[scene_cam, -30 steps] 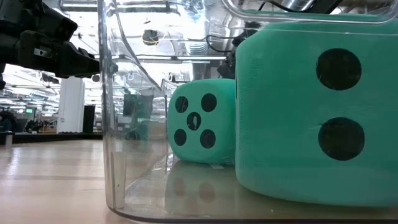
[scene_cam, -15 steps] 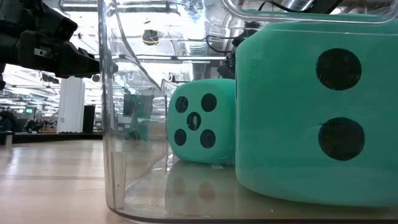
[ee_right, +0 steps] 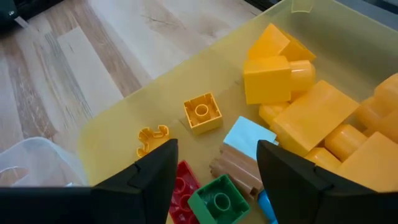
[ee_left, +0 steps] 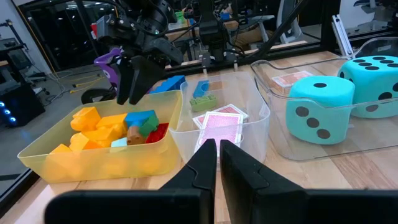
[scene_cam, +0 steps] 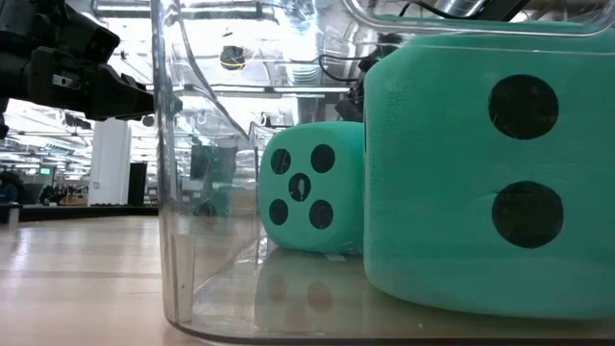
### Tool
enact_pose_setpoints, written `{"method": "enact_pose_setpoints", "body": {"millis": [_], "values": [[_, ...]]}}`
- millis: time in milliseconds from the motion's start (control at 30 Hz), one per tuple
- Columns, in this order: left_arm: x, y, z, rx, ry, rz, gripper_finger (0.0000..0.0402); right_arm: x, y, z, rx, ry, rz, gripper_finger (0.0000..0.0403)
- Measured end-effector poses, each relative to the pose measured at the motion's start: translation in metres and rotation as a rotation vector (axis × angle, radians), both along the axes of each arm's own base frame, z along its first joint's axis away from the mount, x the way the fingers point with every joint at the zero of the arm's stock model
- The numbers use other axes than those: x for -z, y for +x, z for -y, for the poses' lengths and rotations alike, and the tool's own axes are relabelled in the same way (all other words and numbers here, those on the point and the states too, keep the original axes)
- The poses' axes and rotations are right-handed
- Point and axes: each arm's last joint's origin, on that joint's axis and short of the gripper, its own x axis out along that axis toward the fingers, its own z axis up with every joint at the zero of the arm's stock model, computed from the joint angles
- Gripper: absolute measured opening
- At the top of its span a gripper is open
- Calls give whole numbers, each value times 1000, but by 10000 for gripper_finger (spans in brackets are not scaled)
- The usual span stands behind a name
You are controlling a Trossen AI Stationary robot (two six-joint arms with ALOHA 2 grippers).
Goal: Pick & Place Toys
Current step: Put the light green game piece into the yellow bin
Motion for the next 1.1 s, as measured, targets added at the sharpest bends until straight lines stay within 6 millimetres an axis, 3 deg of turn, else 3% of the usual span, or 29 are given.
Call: {"method": "enact_pose_setpoints", "body": {"millis": [400,567,767,1100], "values": [[0,0,0,0,0,0,17,0,-5,0,4,14,-39,211],[0,0,0,0,0,0,17,-24,-27,-4,42,59,-83,211],[0,0,0,0,0,-1,17,-53,-48,-40,85,60,-118,211],[0,0,0,0,0,0,17,-39,-88,-99,270,-8,-253,203]]}}
